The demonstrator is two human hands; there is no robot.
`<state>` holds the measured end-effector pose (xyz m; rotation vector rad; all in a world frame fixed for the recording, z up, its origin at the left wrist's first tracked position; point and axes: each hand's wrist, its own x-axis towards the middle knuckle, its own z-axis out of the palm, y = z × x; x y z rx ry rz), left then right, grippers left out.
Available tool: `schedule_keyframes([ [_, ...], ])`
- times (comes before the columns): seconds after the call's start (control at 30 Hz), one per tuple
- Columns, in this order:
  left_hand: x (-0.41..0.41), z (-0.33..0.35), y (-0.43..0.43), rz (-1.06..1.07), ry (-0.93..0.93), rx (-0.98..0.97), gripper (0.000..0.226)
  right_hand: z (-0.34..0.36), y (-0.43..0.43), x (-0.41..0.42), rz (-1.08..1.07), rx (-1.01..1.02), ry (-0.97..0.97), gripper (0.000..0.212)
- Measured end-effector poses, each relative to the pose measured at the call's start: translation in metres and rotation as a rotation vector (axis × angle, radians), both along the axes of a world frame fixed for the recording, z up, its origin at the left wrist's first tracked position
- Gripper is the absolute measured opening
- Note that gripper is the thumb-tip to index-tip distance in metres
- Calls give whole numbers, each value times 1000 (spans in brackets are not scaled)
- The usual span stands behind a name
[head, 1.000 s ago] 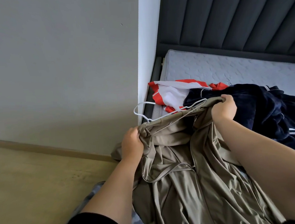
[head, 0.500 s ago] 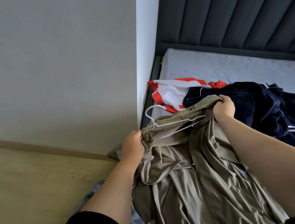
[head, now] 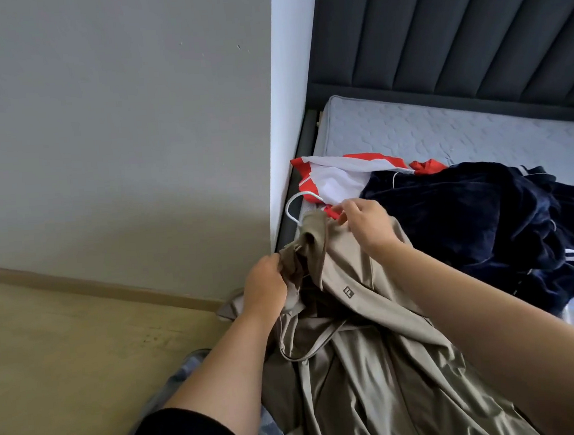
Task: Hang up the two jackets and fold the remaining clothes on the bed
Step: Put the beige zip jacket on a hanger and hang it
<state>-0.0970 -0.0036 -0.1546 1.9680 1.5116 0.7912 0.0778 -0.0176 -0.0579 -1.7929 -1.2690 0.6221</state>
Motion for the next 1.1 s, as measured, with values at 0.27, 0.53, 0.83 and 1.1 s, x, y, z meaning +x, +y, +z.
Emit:
schedule_keyframes([
  [0.27,-8,38,9,41,-96,105,31,-2,1,-4,185,-58,-649,32],
  [0.53,-54,156,27,157,0,323,42,96,10,-62,75,272,-453,21],
  [0.83,-169,326,9,331,63,608,43,246,1,-182,23,676,-442,19],
  [1.1,-264,454,-28,485,31,816,43,376,-14,-272,79,1013,-466,22],
])
